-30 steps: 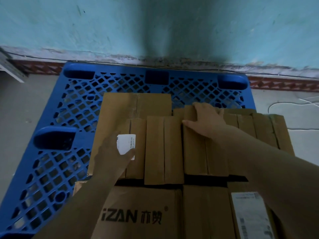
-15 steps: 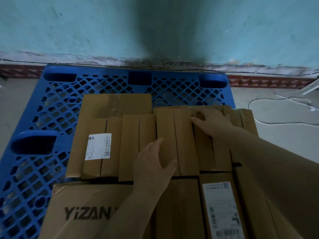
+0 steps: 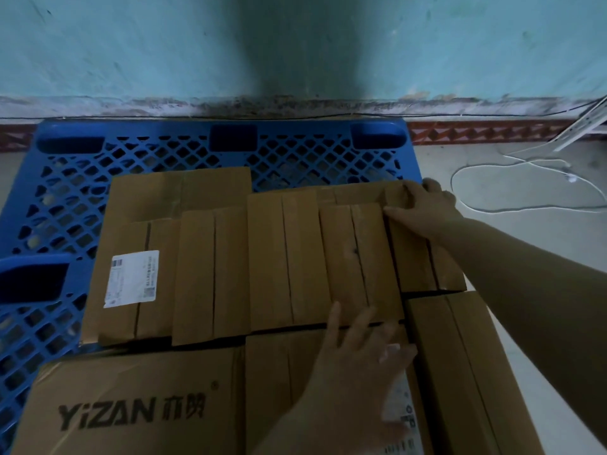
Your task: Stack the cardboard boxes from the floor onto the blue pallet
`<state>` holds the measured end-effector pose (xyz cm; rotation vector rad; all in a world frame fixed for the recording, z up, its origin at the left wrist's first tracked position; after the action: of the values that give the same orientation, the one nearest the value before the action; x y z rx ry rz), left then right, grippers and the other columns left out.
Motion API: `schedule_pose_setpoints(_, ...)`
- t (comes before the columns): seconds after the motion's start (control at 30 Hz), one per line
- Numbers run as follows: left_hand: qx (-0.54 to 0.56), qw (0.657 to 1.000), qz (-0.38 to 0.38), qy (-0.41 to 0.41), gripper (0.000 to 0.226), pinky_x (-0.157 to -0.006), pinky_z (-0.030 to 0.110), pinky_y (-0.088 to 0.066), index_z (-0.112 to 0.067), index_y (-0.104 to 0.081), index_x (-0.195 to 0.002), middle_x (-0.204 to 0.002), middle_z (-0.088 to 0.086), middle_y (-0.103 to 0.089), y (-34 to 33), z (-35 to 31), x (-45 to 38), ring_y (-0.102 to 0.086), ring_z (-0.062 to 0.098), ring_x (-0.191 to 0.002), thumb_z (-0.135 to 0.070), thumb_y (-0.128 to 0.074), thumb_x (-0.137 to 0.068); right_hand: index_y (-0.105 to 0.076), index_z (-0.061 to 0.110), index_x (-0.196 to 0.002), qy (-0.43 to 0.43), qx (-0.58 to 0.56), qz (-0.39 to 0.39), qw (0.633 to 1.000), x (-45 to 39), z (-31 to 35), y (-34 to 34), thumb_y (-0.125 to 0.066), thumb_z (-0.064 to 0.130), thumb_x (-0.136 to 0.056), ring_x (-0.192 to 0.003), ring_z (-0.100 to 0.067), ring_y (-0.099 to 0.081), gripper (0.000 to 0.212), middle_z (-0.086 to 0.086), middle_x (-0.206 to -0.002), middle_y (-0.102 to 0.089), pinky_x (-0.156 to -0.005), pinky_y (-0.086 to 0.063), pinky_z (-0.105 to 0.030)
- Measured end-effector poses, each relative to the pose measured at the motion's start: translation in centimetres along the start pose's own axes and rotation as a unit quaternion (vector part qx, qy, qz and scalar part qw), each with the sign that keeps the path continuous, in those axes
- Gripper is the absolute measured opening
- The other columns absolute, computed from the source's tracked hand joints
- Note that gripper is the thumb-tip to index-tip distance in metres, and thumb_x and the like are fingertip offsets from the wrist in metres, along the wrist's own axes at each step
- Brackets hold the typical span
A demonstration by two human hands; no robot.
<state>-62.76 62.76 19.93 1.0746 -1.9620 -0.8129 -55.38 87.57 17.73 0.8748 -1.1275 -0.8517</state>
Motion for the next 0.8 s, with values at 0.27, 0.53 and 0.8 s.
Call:
schedule_pose_setpoints(0.27,-0.109,0.993,-0.012,0.05,0.078,-0.091,0.051,0.037,-0.029,-0.012,-0.145,-0.158,0.0,-0.001,-0.8,0.5,-1.9,0.015,0.028,-0.144,-0.047,-0.056,-0.083,-0.011,0.027,-0.148,0.03,-0.071,-0.018,0.997,3.4,-0.2,-1.0,-0.047,0.043,-0.091,-0.144,-0.033,0.002,0.07,-0.006,-0.159,0.001,-0.111,-0.013,-0.061)
schedule_pose_setpoints(0.53,-0.015,0.979,-0.131,0.152,0.058,-0.113,0.034,-0.006,-0.035,-0.028,-0.139,-0.149,-0.01,-0.027,1.0,1.6,-0.2,-0.014,0.014,-0.141,-0.05,-0.047,-0.087,-0.017,0.017,-0.145,-0.206,-0.162,0.017,0.965,17.7,-9.0,-2.5,-0.063,0.048,-0.077,-0.124,-0.035,-0.042,0.088,-0.014,-0.143,-0.038,-0.093,-0.037,-0.044)
schedule_pose_setpoints(0.8,0.251,0.916,-0.222,0.222,0.047,-0.102,0.026,-0.038,-0.031,-0.048,-0.127,-0.129,-0.013,-0.049,3.8,0.2,2.9,-0.041,0.006,-0.123,-0.038,-0.062,-0.083,-0.03,0.013,-0.137,-0.164,-0.2,0.037,0.965,22.7,-4.6,-2.5,-0.071,0.028,-0.074,-0.117,-0.031,-0.049,0.077,-0.009,-0.126,-0.048,-0.095,-0.042,-0.049)
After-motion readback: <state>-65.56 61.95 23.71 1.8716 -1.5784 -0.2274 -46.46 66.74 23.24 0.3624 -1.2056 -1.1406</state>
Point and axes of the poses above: each hand's wrist, its own x-axis away from the middle knuckle, its own y-axis out of the back of the hand, z = x × y, the point moved 4 cm from there along -x, towards the middle knuckle
